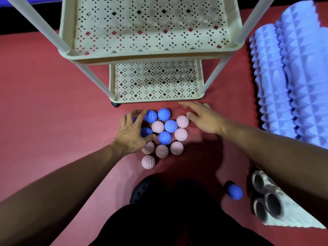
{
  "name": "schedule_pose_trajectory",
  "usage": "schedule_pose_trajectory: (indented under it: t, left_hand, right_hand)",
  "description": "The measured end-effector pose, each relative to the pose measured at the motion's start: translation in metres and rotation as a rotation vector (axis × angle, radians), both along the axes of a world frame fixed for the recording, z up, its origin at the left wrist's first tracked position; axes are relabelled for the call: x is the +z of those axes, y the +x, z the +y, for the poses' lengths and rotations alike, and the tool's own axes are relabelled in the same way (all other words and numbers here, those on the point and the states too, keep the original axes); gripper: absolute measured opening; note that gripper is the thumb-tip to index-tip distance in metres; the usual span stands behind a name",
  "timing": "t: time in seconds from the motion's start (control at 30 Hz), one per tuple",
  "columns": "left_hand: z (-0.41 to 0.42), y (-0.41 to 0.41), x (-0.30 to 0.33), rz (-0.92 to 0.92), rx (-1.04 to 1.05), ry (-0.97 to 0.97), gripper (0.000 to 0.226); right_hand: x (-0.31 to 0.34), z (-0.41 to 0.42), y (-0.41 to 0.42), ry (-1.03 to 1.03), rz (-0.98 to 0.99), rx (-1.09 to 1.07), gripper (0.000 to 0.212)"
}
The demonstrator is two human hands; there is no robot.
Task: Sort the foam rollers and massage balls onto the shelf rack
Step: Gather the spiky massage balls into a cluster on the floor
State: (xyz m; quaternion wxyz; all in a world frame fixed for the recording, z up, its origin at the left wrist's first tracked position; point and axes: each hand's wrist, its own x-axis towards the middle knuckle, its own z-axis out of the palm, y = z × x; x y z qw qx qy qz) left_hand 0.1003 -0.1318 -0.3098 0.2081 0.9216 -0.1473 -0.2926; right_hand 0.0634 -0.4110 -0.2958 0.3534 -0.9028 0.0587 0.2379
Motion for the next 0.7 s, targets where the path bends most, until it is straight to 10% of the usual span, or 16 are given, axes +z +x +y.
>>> schedule_pose_trajectory:
  t: [0.13,0.37,0.7]
  left_hand:
    - [0.008,-0.005,0.001,-0.159,-0.04,0.045,0.089]
    - [0.007,-0.014,-0.005,-0.235,-0.184,0.089,0.086]
    - [-0.012,-0.012,-0.001,-0.239,-0.199,0.109,0.087]
  right_hand:
    - [-0.001,-0.034,-0.043,0.104,0.112,-0.125,0.029]
    - [-0.026,-0.077,-0.134,-0.281,0.622,0.074,0.043]
    - [-0.035,-0.071,-0.175,-0.108,1.223,-0.213,0.047]
